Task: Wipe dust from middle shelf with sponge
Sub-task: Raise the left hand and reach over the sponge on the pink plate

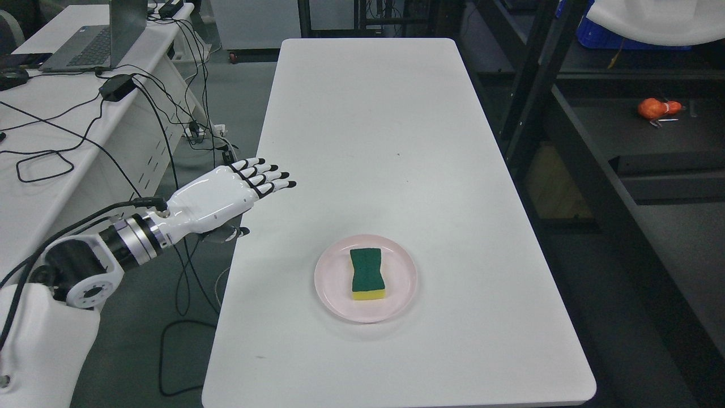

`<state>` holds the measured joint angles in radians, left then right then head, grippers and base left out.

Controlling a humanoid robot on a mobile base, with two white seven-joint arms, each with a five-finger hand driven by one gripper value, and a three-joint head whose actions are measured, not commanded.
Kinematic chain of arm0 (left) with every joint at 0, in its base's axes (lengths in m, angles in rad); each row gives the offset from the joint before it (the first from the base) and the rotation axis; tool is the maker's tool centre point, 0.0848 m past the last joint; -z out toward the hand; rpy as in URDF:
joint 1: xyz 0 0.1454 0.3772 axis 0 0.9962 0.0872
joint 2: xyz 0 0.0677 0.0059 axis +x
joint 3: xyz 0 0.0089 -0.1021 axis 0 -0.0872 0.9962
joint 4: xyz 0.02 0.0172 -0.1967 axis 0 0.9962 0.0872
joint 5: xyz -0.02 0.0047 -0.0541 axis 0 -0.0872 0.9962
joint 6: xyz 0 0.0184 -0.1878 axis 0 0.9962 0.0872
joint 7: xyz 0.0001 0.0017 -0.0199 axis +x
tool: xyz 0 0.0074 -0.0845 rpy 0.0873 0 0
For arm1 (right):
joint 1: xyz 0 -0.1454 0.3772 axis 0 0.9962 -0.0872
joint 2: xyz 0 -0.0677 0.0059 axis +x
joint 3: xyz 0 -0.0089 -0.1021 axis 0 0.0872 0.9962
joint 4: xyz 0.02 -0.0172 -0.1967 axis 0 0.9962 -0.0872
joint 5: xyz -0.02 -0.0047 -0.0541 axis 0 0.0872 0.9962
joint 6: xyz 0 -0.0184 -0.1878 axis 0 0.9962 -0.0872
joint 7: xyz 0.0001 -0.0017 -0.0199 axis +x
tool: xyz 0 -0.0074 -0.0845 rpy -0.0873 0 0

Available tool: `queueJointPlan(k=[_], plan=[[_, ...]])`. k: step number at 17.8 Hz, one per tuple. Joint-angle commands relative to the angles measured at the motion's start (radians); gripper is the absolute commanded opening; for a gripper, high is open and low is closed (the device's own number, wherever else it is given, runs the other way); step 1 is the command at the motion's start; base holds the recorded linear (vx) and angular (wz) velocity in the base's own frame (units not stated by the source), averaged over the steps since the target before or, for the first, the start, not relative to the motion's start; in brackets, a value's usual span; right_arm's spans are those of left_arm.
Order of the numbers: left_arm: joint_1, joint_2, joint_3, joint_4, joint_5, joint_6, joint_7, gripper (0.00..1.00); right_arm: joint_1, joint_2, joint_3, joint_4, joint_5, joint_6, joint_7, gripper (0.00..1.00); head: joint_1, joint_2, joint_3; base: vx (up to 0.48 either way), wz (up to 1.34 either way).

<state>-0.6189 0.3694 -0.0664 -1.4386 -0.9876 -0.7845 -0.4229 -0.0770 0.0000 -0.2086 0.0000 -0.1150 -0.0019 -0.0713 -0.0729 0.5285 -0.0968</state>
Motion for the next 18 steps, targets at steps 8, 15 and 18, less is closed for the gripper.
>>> queueJointPlan(k=[8,15,18], plan=[[-0.09,-0.178,-0.355,0.135,-0.115,-0.001,0.0,0.89,0.0,-0.017,0.0,-0.017,0.0,0.072,-0.001,1.0,0.0,0.0,0.0,0.0,0.0],[-0.079,-0.211,-0.434,0.133,-0.121,-0.001,0.0,0.89,0.0,-0.017,0.0,-0.017,0.0,0.072,-0.001,1.0,0.0,0.0,0.0,0.0,0.0],[-0.061,-0.21,-0.418,0.133,-0.143,-0.001,0.0,0.89,0.0,-0.017,0.0,-0.017,0.0,0.072,-0.001,1.0,0.0,0.0,0.0,0.0,0.0]])
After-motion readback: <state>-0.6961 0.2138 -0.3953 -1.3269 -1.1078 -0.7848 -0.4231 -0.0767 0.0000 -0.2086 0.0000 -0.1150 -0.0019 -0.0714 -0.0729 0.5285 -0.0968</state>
